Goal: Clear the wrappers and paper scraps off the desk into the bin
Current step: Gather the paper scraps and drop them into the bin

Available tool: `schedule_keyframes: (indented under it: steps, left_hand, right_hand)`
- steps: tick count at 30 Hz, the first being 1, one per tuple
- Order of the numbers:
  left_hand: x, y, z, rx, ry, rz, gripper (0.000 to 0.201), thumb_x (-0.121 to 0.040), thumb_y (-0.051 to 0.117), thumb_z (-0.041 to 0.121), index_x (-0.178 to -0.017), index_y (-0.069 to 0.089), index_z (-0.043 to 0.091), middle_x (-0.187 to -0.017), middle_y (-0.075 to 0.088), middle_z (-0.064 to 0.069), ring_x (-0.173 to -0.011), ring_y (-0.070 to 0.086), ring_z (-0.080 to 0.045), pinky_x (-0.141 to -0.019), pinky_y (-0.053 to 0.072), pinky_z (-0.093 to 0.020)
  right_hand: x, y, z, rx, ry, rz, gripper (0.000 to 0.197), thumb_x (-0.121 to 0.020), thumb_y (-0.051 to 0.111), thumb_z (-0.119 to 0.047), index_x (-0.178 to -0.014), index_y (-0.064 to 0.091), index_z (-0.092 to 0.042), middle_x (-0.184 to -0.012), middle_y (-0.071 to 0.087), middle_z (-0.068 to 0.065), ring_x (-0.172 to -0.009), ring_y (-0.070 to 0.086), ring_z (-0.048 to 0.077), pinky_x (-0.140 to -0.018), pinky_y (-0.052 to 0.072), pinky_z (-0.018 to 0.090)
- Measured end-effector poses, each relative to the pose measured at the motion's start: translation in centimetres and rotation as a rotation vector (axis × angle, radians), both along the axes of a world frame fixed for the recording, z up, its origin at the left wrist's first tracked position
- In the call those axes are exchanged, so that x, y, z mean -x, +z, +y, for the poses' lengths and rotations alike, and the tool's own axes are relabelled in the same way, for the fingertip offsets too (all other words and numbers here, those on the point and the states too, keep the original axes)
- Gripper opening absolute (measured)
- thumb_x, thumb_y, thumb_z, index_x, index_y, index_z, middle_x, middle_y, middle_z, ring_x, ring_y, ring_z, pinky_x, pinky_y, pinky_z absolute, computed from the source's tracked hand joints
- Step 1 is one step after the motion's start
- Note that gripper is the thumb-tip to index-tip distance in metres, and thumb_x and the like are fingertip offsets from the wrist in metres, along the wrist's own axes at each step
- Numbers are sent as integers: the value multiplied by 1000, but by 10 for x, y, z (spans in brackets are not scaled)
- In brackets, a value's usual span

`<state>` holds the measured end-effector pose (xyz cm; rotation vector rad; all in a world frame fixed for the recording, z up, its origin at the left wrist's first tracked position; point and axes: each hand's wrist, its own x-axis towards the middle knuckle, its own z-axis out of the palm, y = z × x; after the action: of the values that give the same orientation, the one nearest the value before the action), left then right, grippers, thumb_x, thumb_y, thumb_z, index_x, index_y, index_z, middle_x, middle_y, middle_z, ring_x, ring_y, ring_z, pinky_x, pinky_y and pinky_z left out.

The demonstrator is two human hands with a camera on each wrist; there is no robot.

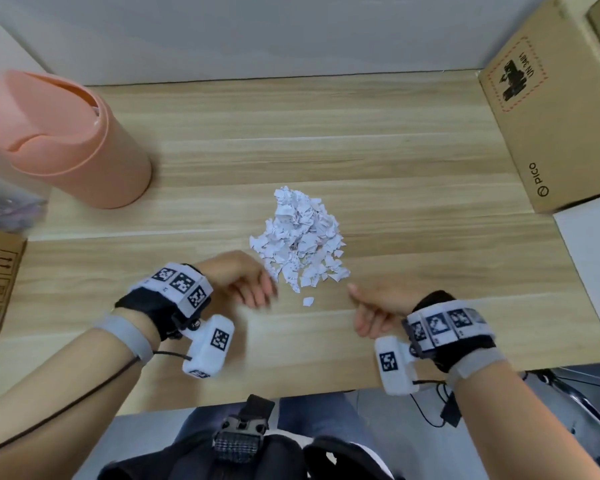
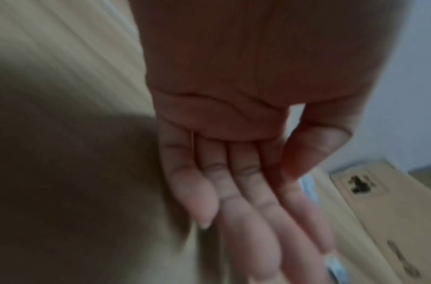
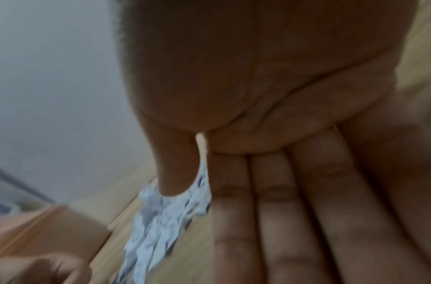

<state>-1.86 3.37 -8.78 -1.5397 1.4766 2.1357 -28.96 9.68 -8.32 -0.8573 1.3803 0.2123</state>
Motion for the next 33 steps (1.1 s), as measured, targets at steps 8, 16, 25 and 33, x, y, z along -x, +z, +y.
schedule_keyframes:
  steps: [8,16,25,33]
  left_hand:
    - [36,-14,-10,150,148,11,29,-87,40,-3,-82,61,17,-72,66,1,-55,62,-1,-53,42,-16]
    - [-4,51,-42,467,140,-15,23,-89,45,1,-94,60,17,-84,65,-1,-58,60,2,-55,42,-6]
    - [-122,148,-87,1130,796,-295,43,-80,52,5,-119,55,23,-118,57,9,-105,51,3,-90,31,-2]
    - [-175,116,-104,777,765,-466,75,-77,68,26,-143,32,19,-147,37,-5,-133,37,-23,-97,24,-16]
  right_hand:
    - [-65,-19,-42,300,-178,-126,37,-90,45,-43,-77,66,-16,-65,67,2,-52,60,11,-53,43,22]
    - [-68,21,-81,543,-312,-188,15,-90,53,-17,-88,65,-8,-66,62,7,-41,56,6,-42,44,15]
    - [-177,73,-140,811,-95,-262,18,-87,56,-13,-103,64,-14,-103,64,-1,-87,57,11,-78,46,24]
    - [-267,94,-175,819,-60,-291,52,-85,58,-16,-133,40,-23,-145,34,4,-126,42,22,-101,37,34]
